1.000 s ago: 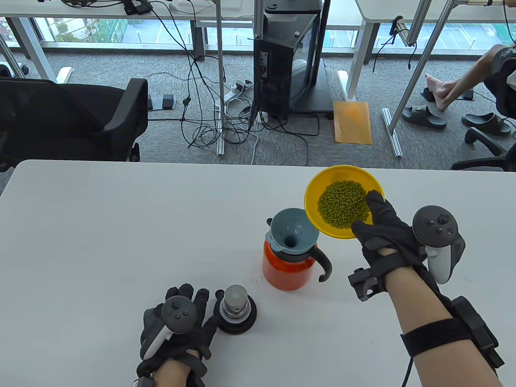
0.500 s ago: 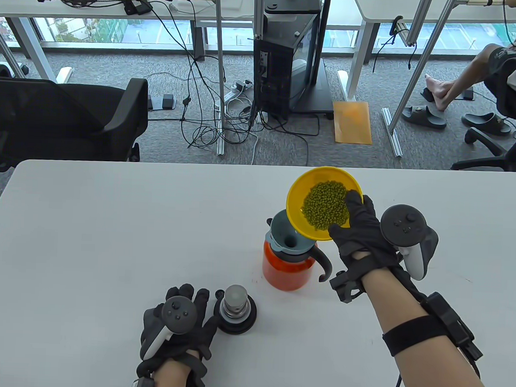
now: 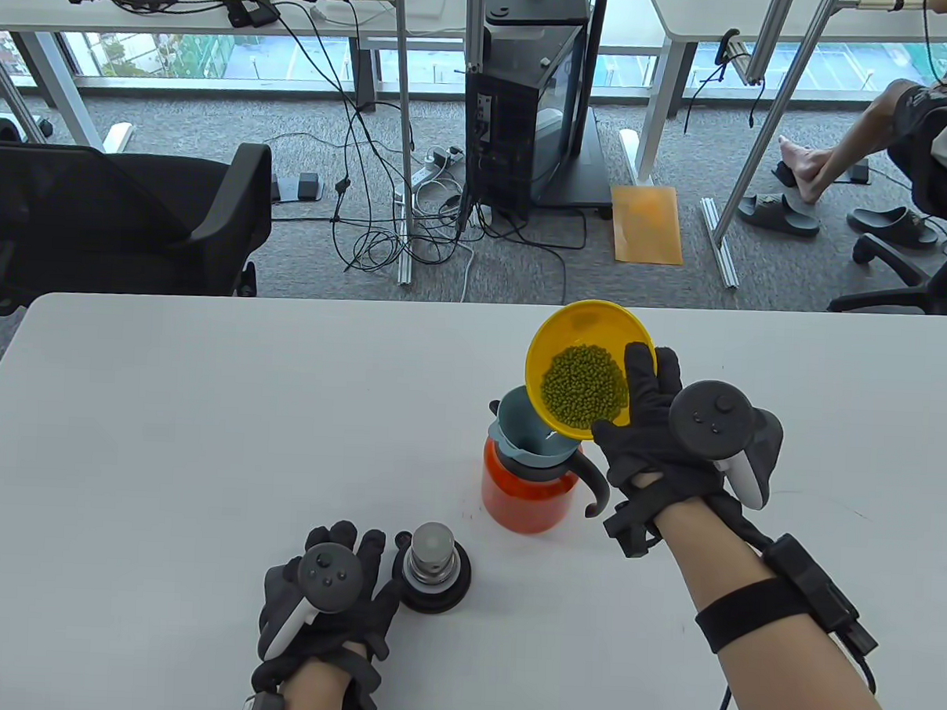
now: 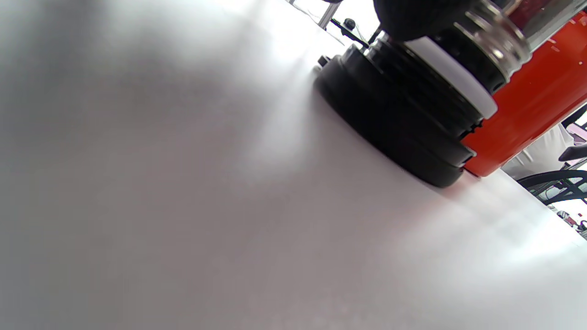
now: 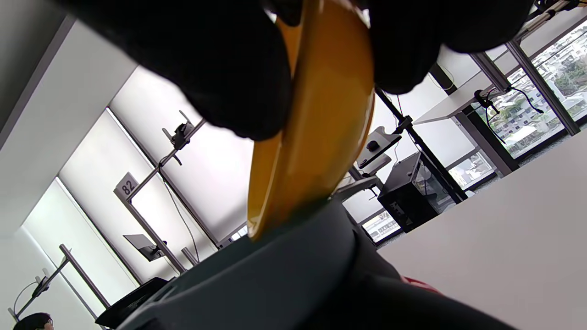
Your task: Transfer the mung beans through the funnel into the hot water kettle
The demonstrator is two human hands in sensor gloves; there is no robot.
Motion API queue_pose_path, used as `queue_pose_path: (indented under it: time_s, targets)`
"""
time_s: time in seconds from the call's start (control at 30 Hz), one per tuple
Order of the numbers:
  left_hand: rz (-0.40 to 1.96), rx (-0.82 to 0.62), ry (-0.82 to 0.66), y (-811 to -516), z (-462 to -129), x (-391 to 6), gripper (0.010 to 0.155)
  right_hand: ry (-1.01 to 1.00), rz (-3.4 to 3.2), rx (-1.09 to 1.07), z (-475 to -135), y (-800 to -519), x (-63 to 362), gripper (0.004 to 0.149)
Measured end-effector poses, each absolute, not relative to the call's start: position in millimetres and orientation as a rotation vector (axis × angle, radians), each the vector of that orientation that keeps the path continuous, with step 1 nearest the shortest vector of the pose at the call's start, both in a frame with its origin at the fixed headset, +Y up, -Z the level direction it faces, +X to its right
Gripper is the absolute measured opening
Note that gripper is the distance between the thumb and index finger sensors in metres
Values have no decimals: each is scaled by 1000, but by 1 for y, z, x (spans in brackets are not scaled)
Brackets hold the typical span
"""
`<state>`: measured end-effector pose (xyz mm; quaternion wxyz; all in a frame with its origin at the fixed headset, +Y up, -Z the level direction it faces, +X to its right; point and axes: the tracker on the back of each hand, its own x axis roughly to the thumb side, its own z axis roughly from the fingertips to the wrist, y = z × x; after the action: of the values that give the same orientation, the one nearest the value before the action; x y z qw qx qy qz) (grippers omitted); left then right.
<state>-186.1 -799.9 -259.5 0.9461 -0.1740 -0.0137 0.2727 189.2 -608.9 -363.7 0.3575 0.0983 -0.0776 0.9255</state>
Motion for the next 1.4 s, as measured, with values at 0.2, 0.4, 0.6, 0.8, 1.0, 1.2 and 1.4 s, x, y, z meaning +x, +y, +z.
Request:
queue_pose_path:
  time_s: [0.2, 0.4, 0.6, 0.8, 1.0, 1.2, 1.4]
  targets:
    - [558, -358, -30, -800, -260, -186, 74, -228, 2450, 335, -361, -614, 182, 97]
    - [563, -357, -30, -800, -260, -186, 74, -285, 2508, 383, -359, -614, 176, 101]
    - [569, -356, -32, -800, -260, -185, 74, -325, 2615, 463, -357, -613, 170, 108]
    - [570, -359, -31, -800, -260, -185, 74, -416, 2714, 556, -353, -612, 164, 111]
    - [577, -358, -31, -800, -260, -185, 75, -463, 2778, 580, -351, -613, 161, 115]
    - [576, -360, -31, -800, -260, -185, 74, -514, 2822, 628, -350, -612, 159, 115]
    - [573, -358, -31, -800, -260, -185, 74, -579, 2867, 695, -347, -611, 154, 114]
